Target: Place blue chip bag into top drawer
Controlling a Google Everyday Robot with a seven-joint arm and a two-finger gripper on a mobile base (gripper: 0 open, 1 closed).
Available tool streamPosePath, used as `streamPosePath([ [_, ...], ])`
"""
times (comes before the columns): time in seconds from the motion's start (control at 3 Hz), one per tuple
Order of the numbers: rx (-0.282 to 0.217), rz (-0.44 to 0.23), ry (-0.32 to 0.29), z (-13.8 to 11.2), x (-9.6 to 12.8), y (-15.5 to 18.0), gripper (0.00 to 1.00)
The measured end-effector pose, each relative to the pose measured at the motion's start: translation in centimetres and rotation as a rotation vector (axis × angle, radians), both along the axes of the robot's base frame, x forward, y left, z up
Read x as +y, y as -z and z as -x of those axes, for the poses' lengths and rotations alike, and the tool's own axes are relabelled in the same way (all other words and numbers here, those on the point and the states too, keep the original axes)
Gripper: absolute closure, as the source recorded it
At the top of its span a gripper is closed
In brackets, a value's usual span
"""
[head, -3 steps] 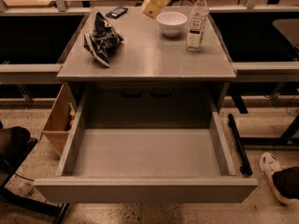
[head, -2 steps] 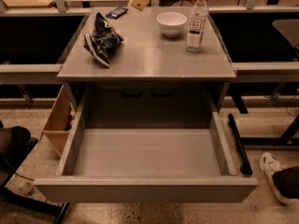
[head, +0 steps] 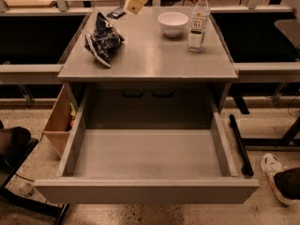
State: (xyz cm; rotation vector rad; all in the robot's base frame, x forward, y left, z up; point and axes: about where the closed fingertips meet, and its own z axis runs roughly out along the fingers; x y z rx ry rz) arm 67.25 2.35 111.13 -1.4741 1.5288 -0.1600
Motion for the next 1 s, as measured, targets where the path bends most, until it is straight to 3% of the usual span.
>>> streamPosePath([
  [0.33, 0.053, -0.077, -0.066, -7.0, 3.9, 4.1, 0.00],
  [0.67, 0.119, -0.108, -0.105, -10.9, 6.6, 7.8, 0.00],
  [1.0, 0.200, -0.085, -0.150, -12.2, 9.6, 12.3, 0.00],
])
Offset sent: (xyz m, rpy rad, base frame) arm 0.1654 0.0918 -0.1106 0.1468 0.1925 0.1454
